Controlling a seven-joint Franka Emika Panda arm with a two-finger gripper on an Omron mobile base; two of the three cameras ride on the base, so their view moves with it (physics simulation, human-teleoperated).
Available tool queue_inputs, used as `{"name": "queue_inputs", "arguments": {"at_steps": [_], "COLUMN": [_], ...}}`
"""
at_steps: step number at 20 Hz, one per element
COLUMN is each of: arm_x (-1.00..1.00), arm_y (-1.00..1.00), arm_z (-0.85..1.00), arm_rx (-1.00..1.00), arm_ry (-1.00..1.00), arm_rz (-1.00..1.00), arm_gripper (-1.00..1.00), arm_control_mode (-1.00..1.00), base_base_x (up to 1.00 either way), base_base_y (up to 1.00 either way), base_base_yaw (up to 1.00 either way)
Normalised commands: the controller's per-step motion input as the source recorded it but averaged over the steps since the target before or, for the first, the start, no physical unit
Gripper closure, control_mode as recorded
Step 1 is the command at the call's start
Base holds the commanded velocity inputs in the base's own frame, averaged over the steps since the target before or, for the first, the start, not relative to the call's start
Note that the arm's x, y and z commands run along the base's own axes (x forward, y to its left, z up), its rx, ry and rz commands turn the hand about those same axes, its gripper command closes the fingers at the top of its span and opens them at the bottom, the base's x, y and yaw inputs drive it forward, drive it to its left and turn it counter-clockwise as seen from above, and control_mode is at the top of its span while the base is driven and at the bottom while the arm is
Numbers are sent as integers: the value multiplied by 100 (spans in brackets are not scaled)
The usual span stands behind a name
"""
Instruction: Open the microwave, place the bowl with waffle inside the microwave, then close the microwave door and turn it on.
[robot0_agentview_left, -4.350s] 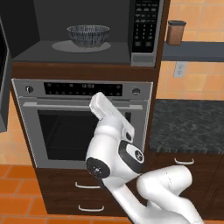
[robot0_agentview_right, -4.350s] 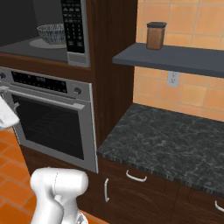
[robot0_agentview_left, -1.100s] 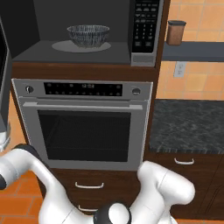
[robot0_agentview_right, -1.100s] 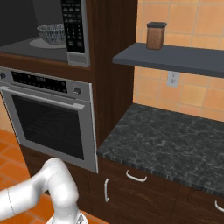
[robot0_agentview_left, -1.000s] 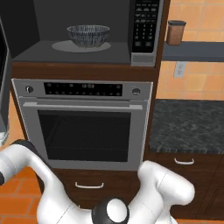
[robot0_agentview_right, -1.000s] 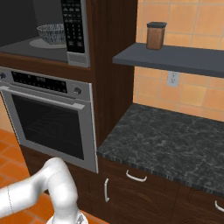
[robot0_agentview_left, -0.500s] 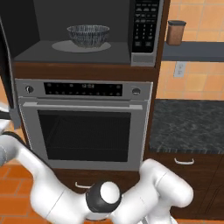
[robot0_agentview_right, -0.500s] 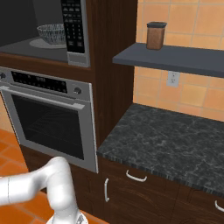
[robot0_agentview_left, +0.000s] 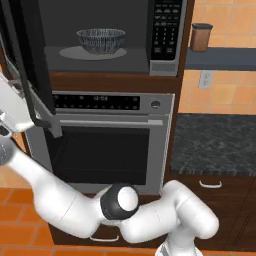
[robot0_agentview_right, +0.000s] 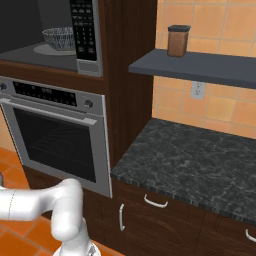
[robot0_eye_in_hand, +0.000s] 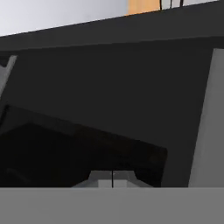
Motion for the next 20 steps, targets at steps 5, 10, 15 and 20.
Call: {"name": "queue_inputs", "arguments": {"at_steps": [5,10,15,20], "arm_x": [0,8,28,69], "arm_y": [-100,-100,-100,-100], "arm_z": [48,28,8,0], "arm_rx": [42,44,43,39], "arm_ry": [32,32,21,6], "arm_rz": [0,0,0,0], "arm_gripper": [100,100,100,100], "arm_control_mode": [-100,-100,-100,-100], "base_base_x": [0,0,0,0], "base_base_y": [0,0,0,0], "base_base_yaw": [0,0,0,0]}}
